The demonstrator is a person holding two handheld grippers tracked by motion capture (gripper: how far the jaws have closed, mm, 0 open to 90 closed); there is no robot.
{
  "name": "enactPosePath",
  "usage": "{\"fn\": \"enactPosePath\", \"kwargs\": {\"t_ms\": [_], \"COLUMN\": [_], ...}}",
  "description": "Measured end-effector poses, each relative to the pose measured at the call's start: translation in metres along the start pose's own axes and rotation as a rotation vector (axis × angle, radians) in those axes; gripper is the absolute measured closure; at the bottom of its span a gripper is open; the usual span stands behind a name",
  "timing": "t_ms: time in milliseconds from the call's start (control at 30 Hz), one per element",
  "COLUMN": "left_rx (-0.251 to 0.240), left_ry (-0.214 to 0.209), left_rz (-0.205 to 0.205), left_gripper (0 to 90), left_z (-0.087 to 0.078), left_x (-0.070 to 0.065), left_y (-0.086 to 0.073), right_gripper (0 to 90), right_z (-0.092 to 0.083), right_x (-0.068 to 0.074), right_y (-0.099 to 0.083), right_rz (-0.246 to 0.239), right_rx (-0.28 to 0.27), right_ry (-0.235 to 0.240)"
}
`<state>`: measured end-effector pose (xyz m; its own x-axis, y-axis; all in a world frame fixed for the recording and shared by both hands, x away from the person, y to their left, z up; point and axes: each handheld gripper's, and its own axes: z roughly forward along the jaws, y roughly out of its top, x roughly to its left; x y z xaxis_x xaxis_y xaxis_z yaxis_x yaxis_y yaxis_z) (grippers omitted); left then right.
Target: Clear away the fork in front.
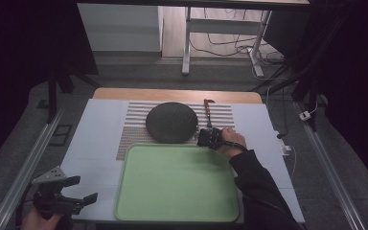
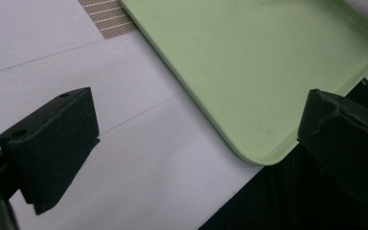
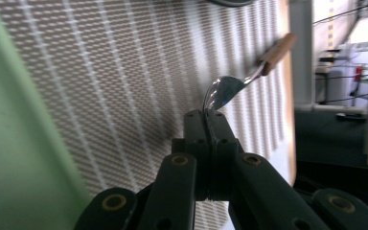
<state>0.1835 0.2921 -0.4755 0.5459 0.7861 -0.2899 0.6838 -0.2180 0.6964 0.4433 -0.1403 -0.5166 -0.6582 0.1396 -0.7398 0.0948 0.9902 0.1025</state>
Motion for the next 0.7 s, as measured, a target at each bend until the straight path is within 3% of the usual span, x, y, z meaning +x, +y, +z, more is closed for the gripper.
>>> {"fn": "enactPosePath", "kwargs": {"t_ms": [100,267,533,633,700], "left_rx": [0.0,0.004,0.025,0.024,0.022], "left_ry": [0.0,0.0,0.009,0.008,0.005], "left_rz": [0.002,0.006,0.033,0.032,0.033], "left_gripper": [0.5,0.5,0.5,0.5,0.4], "left_z": [0.0,0.0,0.002,0.002,0.002], "left_x": [0.0,-0.001,-0.004,-0.004,-0.003], "left_y": [0.0,0.0,0.001,0.001,0.001], "right_gripper": [90.0,90.0,90.0,90.0,90.0], "right_z": [-0.003,-0.015,-0.036,-0.041,-0.045], "right_x": [-0.004,-0.013,-0.023,-0.026,-0.027], "right_y": [-0.002,-0.007,-0.019,-0.023,-0.025], "right_rz": [0.005,0.061,0.235,0.25,0.289], "right_rx": [-0.014,-0.038,-0.101,-0.122,-0.147], "right_ry": [0.003,0.012,0.031,0.052,0.064]}}
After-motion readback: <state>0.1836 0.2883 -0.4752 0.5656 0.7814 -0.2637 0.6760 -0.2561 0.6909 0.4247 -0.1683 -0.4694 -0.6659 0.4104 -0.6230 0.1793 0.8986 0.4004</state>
